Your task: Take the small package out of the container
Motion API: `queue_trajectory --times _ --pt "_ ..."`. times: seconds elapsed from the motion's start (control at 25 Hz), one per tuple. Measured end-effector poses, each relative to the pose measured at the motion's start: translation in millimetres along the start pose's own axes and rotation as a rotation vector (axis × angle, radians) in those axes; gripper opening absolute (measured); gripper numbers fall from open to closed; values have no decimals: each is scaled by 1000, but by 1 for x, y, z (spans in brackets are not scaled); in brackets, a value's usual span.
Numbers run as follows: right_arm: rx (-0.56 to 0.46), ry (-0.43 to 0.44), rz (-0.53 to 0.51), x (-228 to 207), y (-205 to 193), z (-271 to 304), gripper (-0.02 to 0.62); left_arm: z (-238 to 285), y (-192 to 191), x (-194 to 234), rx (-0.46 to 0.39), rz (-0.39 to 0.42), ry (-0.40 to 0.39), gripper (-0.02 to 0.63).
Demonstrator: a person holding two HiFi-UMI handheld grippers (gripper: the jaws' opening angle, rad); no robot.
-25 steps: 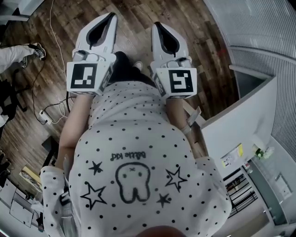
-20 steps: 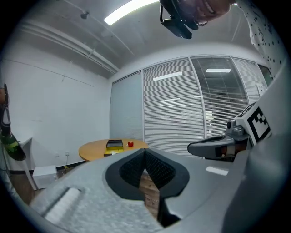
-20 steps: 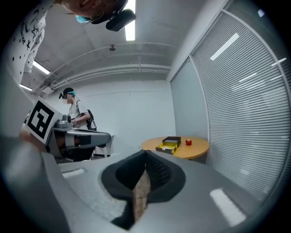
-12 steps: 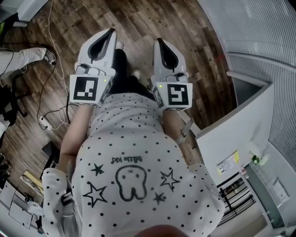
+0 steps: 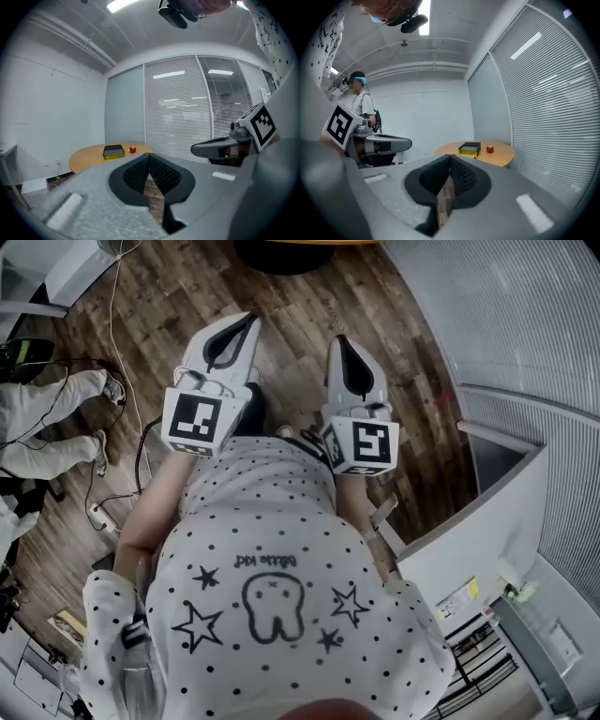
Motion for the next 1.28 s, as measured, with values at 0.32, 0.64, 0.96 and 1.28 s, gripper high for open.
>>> queue_trajectory --times 0.32,0.64,0.96,1.28 --pt "-37 -105 8 -4 20 76 5 46 13 83 6 66 -93 3" --pt "-61 -162 7 4 31 107 5 63 11 138 -25 -5 -26 3" --pt "-57 -168 9 10 36 116 5 58 1 153 -5 -60 15 3" --pt "-24 -125 8 3 26 148 5 75 -11 166 4 -83 26 3"
Point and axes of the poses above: the fingertips, and each gripper's own axes: z forward along the fingers, x to its left, y out of its top, the point moved 7 cm from there along -z, backward along the fingers, and after that the axes turned 2 degrees about -x, right-handed, at the moved point
